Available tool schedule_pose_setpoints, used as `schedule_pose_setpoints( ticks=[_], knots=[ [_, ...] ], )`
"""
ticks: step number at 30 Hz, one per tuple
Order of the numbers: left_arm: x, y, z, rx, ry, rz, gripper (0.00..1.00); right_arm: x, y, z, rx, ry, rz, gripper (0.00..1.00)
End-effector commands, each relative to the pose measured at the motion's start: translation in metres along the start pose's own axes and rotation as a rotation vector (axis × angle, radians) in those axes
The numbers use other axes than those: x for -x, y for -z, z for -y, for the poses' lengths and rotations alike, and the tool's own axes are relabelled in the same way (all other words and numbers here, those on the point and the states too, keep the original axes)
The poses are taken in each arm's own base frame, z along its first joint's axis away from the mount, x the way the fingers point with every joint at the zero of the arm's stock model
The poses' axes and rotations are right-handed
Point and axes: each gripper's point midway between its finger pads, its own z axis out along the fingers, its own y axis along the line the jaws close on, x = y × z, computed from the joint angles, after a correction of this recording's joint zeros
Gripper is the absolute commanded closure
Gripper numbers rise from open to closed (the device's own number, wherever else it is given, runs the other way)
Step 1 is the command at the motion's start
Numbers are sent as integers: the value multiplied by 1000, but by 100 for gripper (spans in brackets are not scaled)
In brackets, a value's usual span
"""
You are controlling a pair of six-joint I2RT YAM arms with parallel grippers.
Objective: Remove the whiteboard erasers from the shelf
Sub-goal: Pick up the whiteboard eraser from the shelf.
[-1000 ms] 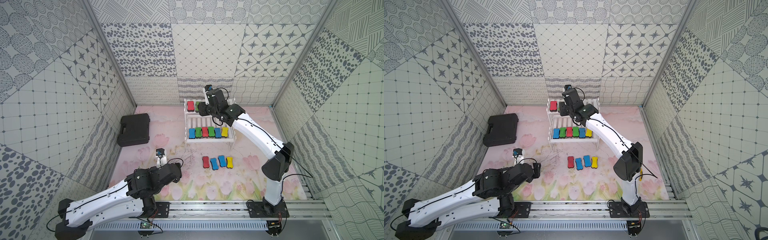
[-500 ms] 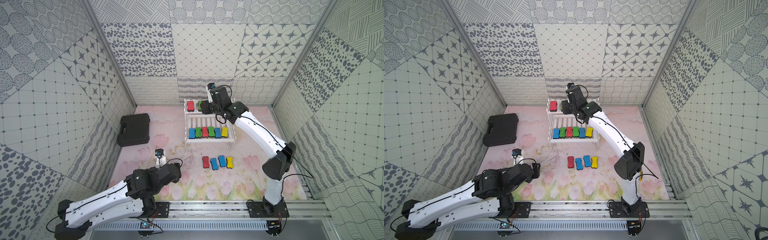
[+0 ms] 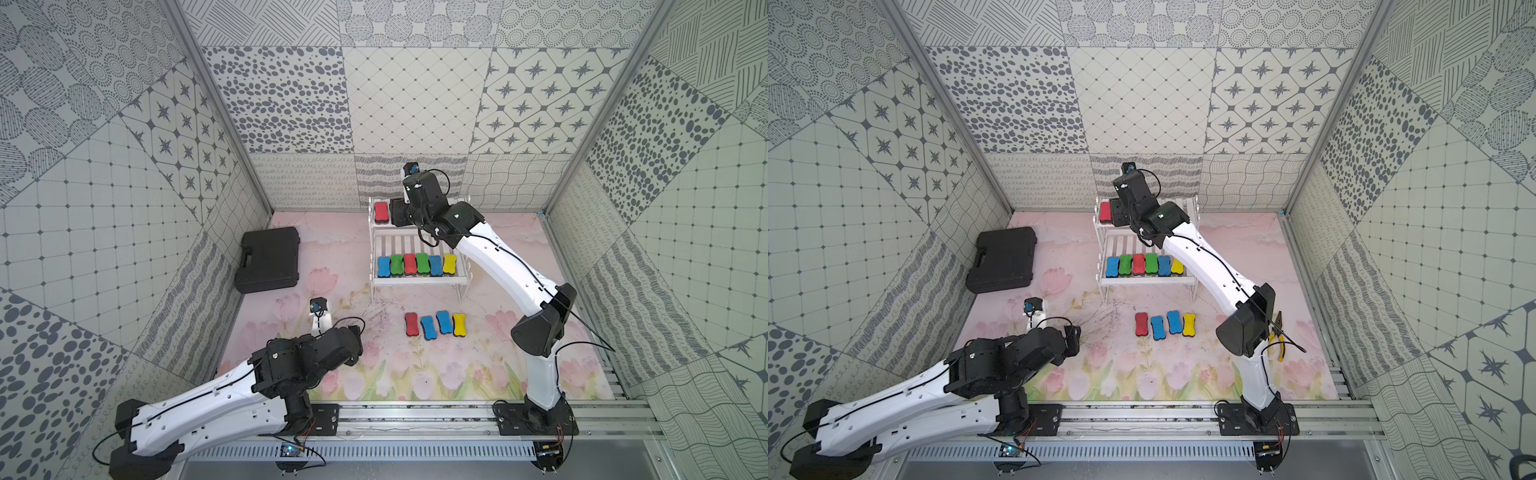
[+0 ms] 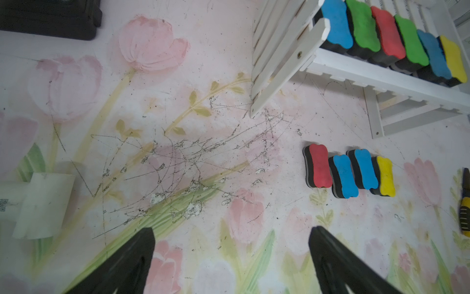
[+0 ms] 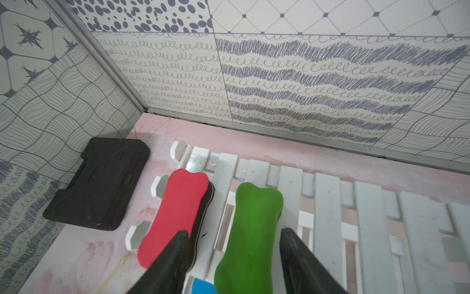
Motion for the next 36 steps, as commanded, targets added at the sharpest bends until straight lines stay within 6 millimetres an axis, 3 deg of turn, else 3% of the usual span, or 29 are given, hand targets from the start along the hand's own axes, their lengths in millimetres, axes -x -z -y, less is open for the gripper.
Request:
schedule_pose_setpoints(
  ticks=[1, 11, 20, 25, 31, 36],
  knots=[
    [3, 0, -12, 45, -6, 24, 0, 7, -1, 5, -41, -24, 26, 39],
    [1, 0, -17, 52, 3, 25, 1, -4, -13, 4, -53, -16, -6, 42],
    [1, 2, -19, 46, 12, 28, 1, -2, -8, 1, -32, -30, -7, 55],
    [4, 6, -17, 40, 11, 28, 1, 14, 11, 3, -24, -47, 32, 61],
    [7, 9, -17, 31, 11, 34, 0, 29, 52, 2, 11, -66, 87, 62],
    [10, 11, -17, 25, 10, 41, 0, 12, 94, 6, 76, -133, 140, 63]
  ],
)
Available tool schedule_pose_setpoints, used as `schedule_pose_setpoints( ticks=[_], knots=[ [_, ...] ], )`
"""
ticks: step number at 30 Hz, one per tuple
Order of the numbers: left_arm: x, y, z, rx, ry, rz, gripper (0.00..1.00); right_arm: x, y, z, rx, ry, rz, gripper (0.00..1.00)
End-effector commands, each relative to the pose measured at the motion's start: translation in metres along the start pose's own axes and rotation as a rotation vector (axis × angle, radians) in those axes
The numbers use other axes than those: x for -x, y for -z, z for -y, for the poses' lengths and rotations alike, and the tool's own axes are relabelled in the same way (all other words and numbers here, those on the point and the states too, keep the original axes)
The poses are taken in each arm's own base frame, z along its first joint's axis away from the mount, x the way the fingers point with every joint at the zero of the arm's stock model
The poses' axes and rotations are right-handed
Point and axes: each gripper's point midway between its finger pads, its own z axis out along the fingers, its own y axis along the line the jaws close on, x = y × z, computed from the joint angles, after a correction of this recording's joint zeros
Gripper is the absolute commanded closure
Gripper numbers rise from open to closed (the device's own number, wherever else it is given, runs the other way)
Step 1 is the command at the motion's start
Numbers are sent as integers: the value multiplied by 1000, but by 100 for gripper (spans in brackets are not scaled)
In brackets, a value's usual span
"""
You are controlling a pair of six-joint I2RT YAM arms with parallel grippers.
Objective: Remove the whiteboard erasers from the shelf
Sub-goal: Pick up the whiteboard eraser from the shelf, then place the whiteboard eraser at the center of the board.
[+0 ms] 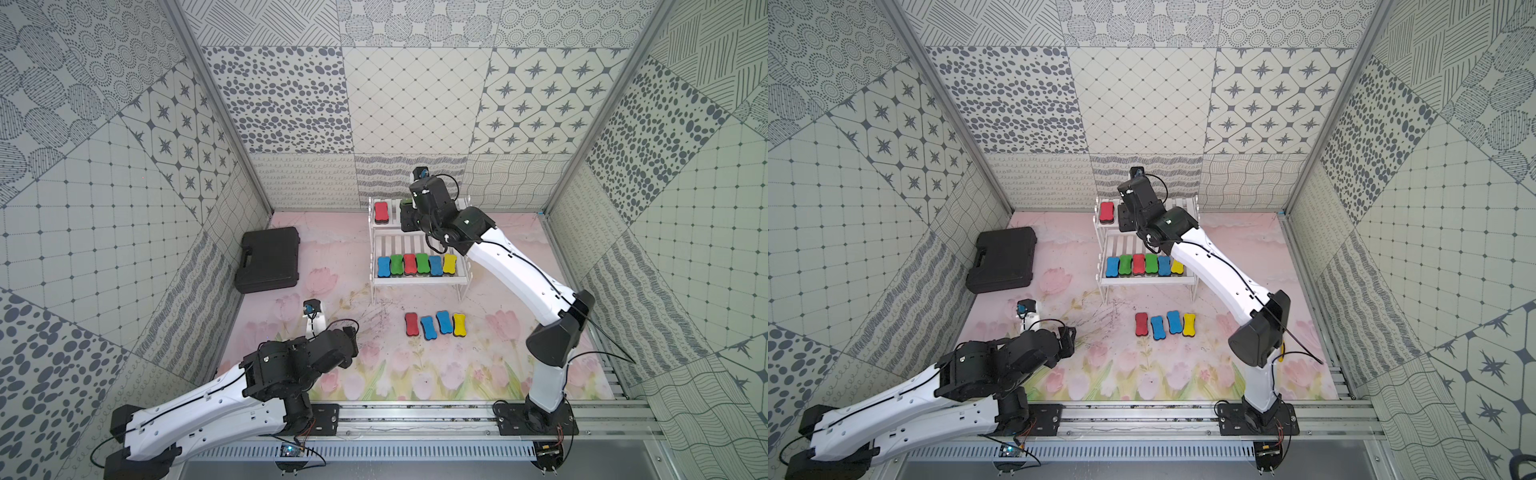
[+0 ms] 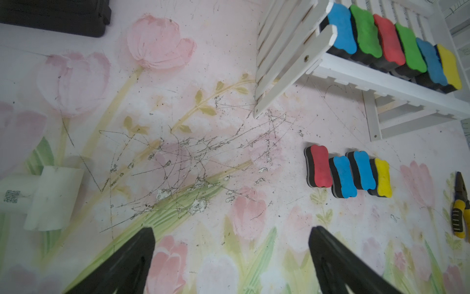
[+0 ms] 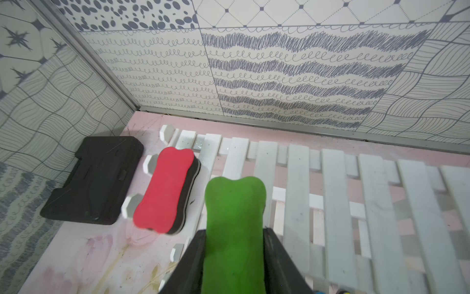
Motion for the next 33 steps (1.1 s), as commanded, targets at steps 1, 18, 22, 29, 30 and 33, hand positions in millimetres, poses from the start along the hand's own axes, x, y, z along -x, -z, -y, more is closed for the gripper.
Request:
schedule_pose_setpoints(
  ticks=[1, 18, 22, 29, 30, 33],
  knots=[
    [10, 5, -7, 28, -14, 41, 1, 14, 45, -3, 86, -102, 122, 64],
    [37, 26, -9, 24, -14, 114, 1, -200, 77, -9, 163, -251, 0, 64],
    [41, 31, -11, 22, -3, 129, 0, -237, 56, -37, 193, -245, -11, 63],
    [48, 36, -11, 22, 3, 145, 0, -279, 14, -62, 127, -212, -38, 64],
    [49, 37, -11, 23, 3, 146, 0, -283, 9, -62, 108, -208, -39, 64],
    [50, 38, -12, 25, 5, 149, 1, -296, -3, -59, 56, -198, -54, 64]
  ],
)
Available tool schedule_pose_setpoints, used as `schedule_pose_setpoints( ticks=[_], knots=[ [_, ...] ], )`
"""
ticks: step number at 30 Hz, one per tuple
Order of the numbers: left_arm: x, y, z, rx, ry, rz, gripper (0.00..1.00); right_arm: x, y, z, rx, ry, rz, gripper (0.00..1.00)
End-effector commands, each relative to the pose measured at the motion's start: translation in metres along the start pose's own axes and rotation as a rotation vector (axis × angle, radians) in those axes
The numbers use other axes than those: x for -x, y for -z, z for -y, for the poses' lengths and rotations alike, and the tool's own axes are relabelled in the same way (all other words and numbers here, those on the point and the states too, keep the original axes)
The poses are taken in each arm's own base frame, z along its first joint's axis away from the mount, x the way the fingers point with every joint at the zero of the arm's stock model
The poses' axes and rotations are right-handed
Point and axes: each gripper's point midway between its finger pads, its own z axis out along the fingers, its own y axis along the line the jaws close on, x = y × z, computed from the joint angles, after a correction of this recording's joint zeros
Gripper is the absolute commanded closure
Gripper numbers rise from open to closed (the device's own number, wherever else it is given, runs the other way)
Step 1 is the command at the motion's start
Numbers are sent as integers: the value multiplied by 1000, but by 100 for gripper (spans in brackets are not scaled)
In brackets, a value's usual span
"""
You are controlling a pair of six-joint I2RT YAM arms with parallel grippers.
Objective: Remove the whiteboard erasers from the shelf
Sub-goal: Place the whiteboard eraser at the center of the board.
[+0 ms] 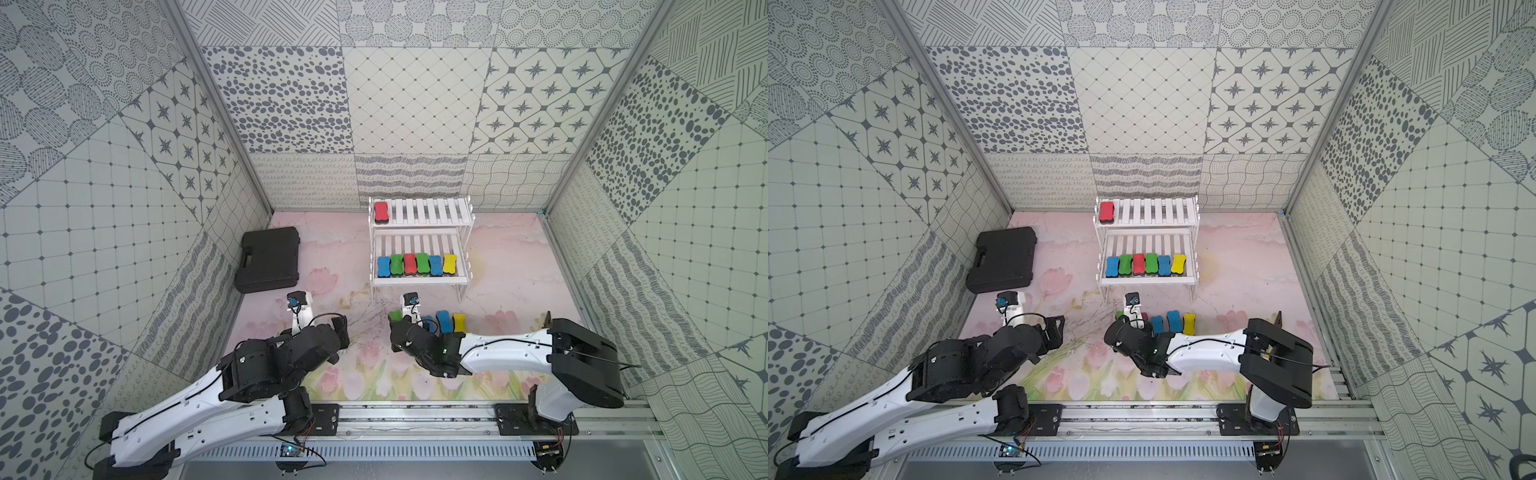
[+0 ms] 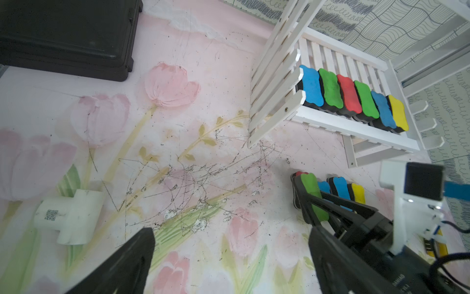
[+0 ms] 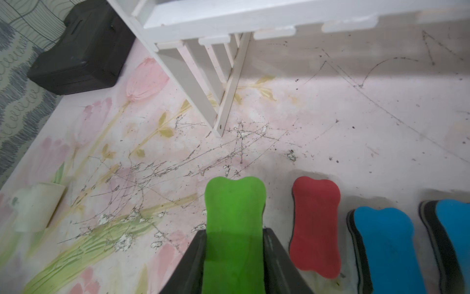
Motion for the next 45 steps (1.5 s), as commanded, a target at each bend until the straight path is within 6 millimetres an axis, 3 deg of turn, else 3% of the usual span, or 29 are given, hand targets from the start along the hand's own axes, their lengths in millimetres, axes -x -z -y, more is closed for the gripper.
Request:
schedule_pose_setpoints(
  ticks=[1, 19, 29, 34, 38, 45],
  knots=[
    [9, 4, -10, 43, -24, 38, 0, 16, -8, -11, -8, -83, 78, 64],
    [9, -1, -4, 52, -38, 38, 0, -21, -51, 9, -134, -64, -5, 61],
    [4, -2, -9, 66, -35, 27, 0, -20, -55, 7, -134, -68, -11, 49],
    [8, 2, -9, 52, -26, 36, 0, -3, -40, 0, -107, -75, 0, 48],
    [18, 9, -4, 33, -39, 47, 1, 12, -14, -10, -30, -86, -26, 48],
    [49, 17, 34, -39, -108, 70, 0, 31, 40, -19, 135, 15, -107, 50]
  ],
)
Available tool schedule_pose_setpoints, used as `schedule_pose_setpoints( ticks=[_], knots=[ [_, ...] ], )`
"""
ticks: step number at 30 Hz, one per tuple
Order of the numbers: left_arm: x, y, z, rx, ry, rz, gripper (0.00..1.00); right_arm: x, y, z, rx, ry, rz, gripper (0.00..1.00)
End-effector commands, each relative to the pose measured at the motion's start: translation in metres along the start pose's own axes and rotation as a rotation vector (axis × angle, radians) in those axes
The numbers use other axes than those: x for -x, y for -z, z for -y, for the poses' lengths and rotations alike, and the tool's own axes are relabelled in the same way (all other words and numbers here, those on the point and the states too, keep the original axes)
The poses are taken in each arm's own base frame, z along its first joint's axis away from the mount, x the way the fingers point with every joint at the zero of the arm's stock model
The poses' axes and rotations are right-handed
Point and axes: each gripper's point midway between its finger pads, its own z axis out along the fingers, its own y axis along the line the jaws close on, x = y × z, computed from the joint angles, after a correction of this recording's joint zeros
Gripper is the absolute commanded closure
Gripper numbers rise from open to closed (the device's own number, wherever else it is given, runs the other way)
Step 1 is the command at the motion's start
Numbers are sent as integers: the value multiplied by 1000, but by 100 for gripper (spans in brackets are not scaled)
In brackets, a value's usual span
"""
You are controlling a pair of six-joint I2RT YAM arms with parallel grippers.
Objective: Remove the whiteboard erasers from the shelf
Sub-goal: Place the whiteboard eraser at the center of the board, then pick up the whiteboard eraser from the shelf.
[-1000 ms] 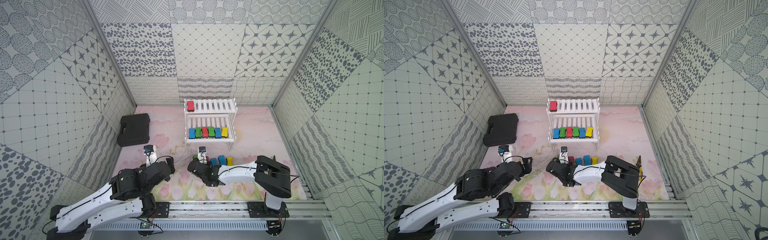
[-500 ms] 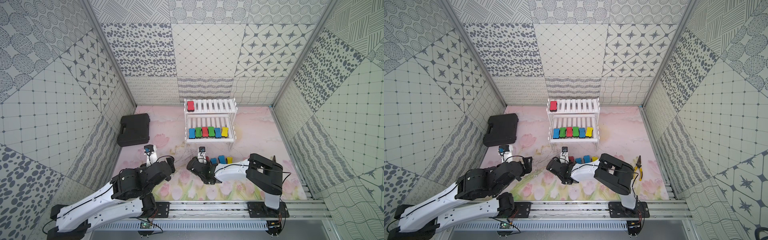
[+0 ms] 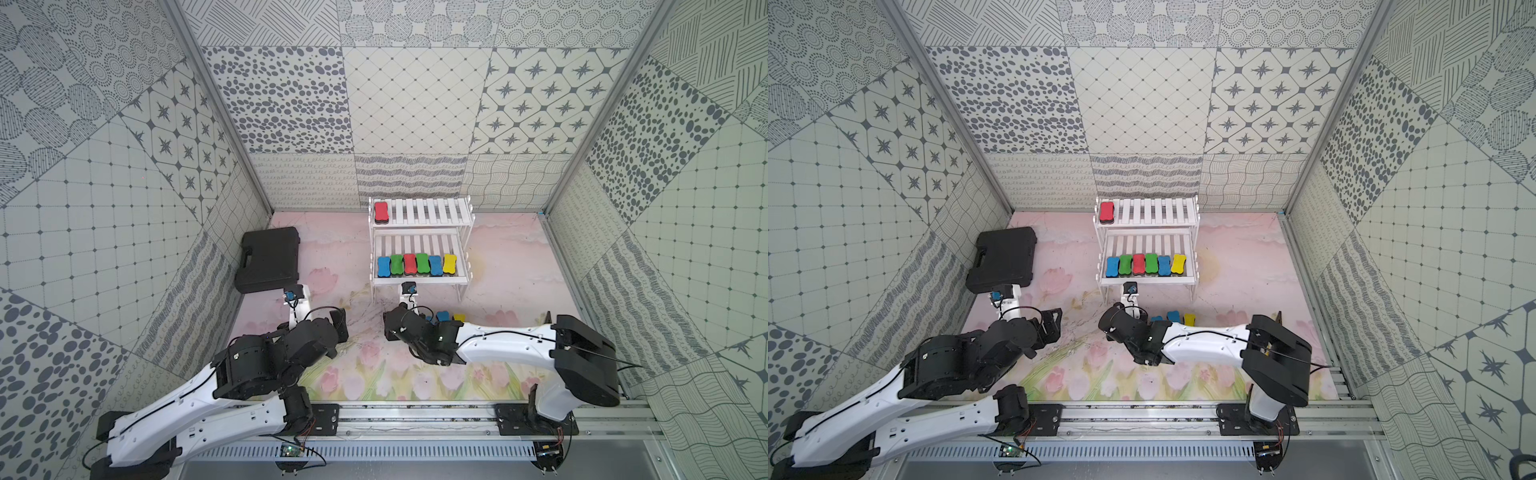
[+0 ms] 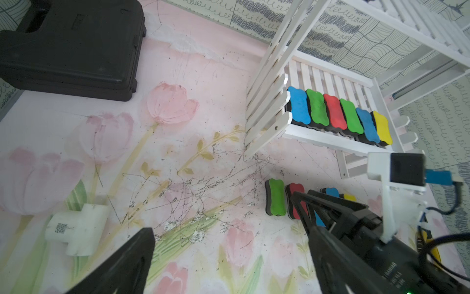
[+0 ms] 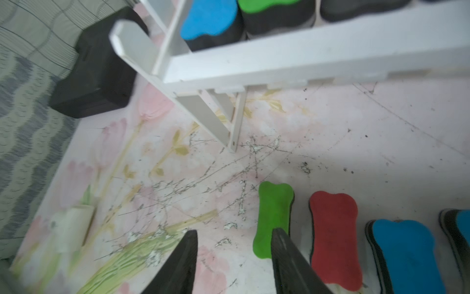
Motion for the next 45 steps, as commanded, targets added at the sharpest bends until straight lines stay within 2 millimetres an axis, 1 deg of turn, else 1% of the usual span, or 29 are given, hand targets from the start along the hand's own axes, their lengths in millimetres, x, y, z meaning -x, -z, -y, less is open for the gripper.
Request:
schedule_pose_setpoints(
  ticks=[1, 4, 6, 9, 11, 15, 16, 20, 22, 24, 27, 29, 31, 35, 40, 45],
  knots=[
    [27, 2, 27, -39, -91, 16, 1, -3, 23, 1, 71, 97, -77, 50],
    [40, -10, 52, -77, -108, -38, 1, 18, 47, 6, 120, 103, -66, 51],
    [51, -23, 69, -104, -112, -69, 1, 38, 64, 14, 136, 107, -39, 52],
    [73, -39, 94, -147, -113, -96, 1, 66, 83, 34, 120, 102, -2, 52],
    [89, -48, 111, -170, -128, -100, 3, 77, 90, 48, 115, 66, -8, 52],
    [119, -72, 140, -150, -194, -97, 8, 86, 99, 70, 93, 27, 7, 52],
    [121, -79, 144, -141, -215, -108, 10, 87, 100, 72, 91, 18, 8, 52],
    [140, -104, 164, -95, -277, -106, 14, 85, 101, 81, 74, -4, 7, 52],
    [148, -118, 169, -70, -295, -104, 15, 84, 100, 84, 70, -11, 5, 52],
    [156, -130, 175, -64, -292, -107, 19, 82, 100, 87, 62, -14, -1, 52],
    [168, -141, 187, -78, -296, -86, 22, 81, 98, 92, 55, -22, -3, 52],
    [173, -150, 191, -69, -305, -73, 22, 80, 98, 94, 51, -28, -3, 52],
    [177, -158, 192, -54, -310, -72, 23, 81, 98, 97, 48, -32, -1, 52],
    [179, -174, 187, -7, -316, -82, 24, 80, 98, 103, 42, -44, -1, 52],
    [181, -181, 183, 33, -319, -68, 25, 80, 98, 110, 32, -57, -3, 52],
    [185, -180, 175, 78, -318, -46, 25, 82, 99, 114, 29, -66, 3, 52]
  ],
)
